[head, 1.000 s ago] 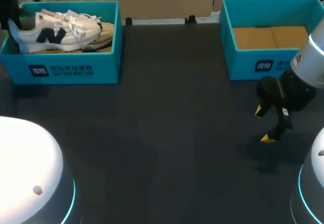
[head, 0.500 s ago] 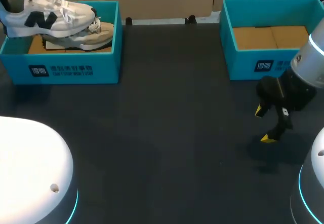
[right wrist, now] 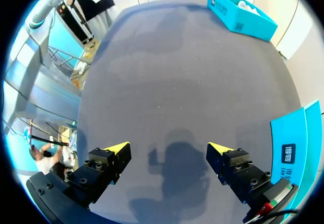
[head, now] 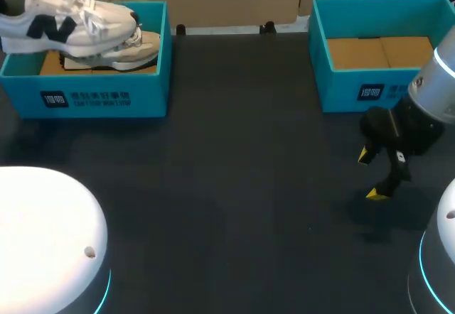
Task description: Take the shoe out of the shoebox, open the shoe tongue, remove and reinsert the insole, then place the shoe into the shoebox
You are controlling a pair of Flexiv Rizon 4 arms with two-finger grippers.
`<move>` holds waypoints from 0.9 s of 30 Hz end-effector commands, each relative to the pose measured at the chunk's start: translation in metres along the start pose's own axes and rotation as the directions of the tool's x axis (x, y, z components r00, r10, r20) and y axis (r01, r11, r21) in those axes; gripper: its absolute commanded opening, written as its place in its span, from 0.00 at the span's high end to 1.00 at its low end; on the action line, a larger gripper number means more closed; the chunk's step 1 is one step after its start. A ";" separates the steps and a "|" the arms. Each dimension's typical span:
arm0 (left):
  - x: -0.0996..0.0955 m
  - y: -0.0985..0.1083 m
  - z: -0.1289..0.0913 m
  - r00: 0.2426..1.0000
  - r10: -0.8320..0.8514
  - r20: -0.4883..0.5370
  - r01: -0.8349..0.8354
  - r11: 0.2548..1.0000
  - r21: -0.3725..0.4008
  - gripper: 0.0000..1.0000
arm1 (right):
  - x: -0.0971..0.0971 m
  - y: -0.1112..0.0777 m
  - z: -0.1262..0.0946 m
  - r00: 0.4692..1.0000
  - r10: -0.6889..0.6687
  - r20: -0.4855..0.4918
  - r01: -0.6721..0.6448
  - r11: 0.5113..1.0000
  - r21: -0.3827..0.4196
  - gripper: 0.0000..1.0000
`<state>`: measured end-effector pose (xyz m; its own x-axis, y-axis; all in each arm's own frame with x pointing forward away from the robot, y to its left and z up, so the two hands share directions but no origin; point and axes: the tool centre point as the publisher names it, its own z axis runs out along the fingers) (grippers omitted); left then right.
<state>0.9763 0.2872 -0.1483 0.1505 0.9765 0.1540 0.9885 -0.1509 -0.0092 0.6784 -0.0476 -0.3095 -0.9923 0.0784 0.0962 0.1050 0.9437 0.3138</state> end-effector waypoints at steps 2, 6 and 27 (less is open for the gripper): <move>-0.030 -0.070 -0.008 0.999 0.024 -0.030 -0.027 0.995 -0.098 1.00 | 0.001 0.000 0.000 1.000 0.000 0.002 0.000 1.000 0.001 0.00; -0.048 -0.100 -0.011 0.999 0.031 -0.031 -0.034 0.995 -0.097 1.00 | 0.001 0.000 0.000 1.000 0.000 0.002 0.000 1.000 0.001 0.00; -0.178 -0.214 0.005 0.994 0.104 -0.034 -0.105 0.992 -0.063 1.00 | 0.001 0.000 0.000 1.000 0.000 0.002 0.000 1.000 0.001 0.00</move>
<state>0.7511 0.1587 -0.1691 0.2595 0.9531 0.1559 0.9634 -0.2442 -0.1107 0.6784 -0.0476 -0.3095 -0.9923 0.0785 0.0962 0.1051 0.9436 0.3138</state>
